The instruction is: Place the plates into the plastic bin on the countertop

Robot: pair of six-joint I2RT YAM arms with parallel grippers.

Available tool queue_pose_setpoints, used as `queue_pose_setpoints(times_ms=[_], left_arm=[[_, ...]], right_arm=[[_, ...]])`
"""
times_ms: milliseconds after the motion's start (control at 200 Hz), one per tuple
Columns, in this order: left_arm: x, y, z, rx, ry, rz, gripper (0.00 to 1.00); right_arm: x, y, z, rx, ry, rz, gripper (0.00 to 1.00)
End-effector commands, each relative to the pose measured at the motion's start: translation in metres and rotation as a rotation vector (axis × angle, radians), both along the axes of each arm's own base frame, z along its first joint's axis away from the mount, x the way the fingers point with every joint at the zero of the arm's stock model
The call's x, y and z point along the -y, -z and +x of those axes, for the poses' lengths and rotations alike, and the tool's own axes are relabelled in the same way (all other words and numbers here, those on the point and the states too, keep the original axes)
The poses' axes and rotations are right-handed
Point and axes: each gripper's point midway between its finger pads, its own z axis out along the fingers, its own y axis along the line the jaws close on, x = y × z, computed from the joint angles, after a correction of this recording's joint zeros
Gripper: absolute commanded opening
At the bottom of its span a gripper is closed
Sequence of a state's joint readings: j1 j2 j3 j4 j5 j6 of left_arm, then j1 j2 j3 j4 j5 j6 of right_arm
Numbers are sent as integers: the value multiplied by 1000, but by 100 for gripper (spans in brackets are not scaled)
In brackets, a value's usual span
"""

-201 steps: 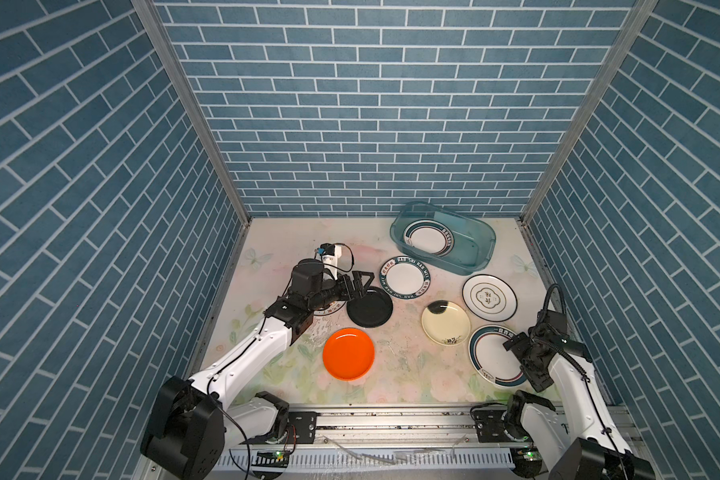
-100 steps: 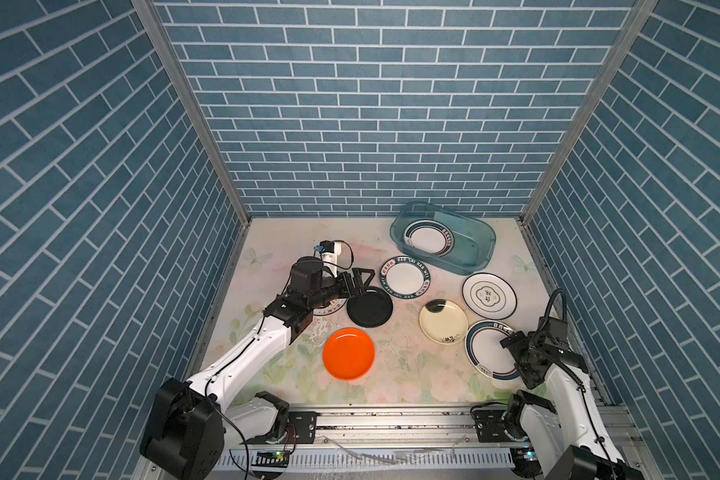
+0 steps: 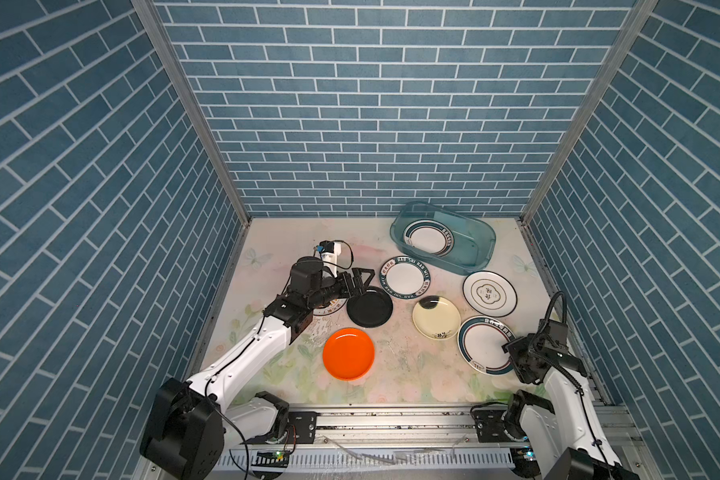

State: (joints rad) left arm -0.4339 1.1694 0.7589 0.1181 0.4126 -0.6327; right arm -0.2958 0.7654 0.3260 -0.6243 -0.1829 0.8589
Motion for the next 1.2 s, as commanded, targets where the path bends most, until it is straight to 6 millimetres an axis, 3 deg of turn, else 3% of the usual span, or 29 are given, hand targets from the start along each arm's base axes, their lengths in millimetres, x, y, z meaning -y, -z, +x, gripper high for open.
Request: queue_pose_setpoints(times_ms=[0, 890, 1191], left_arm=[[-1, -6, 2, 16, -1, -2, 100], [-4, -7, 2, 23, -14, 12, 100], [-10, -12, 1, 23, -44, 20, 99]], right_arm=[[-8, 7, -12, -42, 4, 41, 20], [-13, -11, -10, 25, -42, 39, 18], [-15, -19, -6, 54, -74, 38, 4]])
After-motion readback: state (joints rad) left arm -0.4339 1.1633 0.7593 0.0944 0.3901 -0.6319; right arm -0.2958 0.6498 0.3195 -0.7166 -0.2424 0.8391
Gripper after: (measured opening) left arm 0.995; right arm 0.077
